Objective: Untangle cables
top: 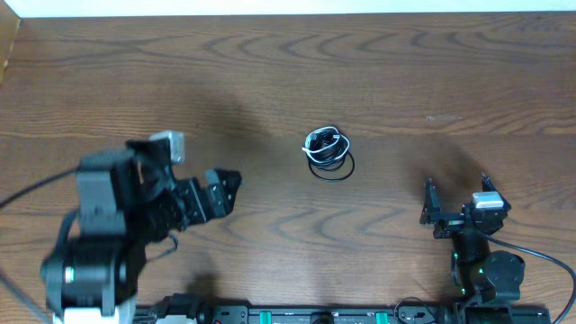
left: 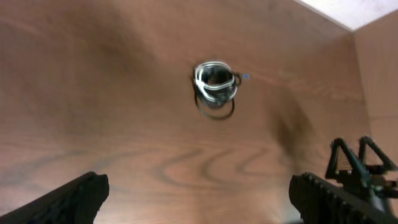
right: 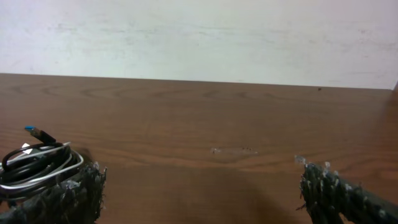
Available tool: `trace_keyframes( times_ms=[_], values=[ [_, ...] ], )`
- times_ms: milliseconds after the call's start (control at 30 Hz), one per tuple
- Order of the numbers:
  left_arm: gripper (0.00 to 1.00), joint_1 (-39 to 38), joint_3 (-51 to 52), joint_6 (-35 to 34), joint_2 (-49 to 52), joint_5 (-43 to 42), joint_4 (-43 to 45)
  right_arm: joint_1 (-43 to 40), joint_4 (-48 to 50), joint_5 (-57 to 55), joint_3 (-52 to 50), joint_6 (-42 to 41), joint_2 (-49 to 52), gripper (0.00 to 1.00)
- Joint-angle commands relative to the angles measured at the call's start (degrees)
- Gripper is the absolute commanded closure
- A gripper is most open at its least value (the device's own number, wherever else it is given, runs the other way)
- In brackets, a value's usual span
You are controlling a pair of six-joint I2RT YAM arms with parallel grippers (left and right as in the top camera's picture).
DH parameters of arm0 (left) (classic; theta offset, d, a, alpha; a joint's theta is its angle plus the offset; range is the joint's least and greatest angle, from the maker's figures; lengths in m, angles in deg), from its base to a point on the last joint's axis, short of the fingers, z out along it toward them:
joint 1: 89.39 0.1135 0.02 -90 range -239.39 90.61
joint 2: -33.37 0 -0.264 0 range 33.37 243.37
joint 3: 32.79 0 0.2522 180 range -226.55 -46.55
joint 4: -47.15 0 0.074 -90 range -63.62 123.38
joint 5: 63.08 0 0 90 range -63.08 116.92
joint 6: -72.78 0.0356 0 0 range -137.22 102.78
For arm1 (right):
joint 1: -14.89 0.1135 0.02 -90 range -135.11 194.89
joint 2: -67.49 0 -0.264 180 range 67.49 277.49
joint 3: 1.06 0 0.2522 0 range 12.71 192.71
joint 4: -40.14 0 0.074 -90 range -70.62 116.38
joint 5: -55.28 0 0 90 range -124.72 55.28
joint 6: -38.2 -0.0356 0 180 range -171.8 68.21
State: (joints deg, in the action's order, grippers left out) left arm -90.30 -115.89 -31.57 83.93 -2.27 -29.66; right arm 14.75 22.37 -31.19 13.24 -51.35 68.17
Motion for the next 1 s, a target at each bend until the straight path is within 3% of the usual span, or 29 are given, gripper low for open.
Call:
trace_keyframes(
  times_ms=[0, 200, 367, 633, 767, 867, 967],
  values=[
    [0.02, 0.0, -2.2, 0.7, 6.7, -8.7, -2.6, -0.6, -0.1, -0.3, -0.2, -0.6, -0.3, 0.01],
    [0.02, -0.2, -2.2, 0.1, 14.4, -6.6, -2.9, -0.6, -0.1, -0.3, -0.2, -0.6, -0.3, 0.01],
    [0.02, -0.2, -2.2, -4.9, 19.7, 2.8, -5.8, -0.6, -0.1, -0.3, -0.2, -0.6, -0.3, 0.01],
    [0.02, -0.2, -2.2, -4.9, 26.0, 2.7, -9.3, -0.6, 1.1, 0.0, -0.2, -0.9, -0.3, 0.01],
    [0.02, -0.2, -2.2, -4.8, 27.6, 2.7, -9.4, -0.5, 5.8, 14.9, -0.2, -17.4, -0.3, 0.01],
    [0.02, -0.2, -2.1, -4.8, 27.8, 2.8, -9.4, -0.5, 4.7, 22.7, -0.2, -22.2, -0.3, 0.01],
    [0.02, -0.2, -2.1, -4.3, 27.8, 2.9, -9.8, -0.5, 12.6, 28.4, -0.2, -34.9, -0.4, 0.01]
  ],
)
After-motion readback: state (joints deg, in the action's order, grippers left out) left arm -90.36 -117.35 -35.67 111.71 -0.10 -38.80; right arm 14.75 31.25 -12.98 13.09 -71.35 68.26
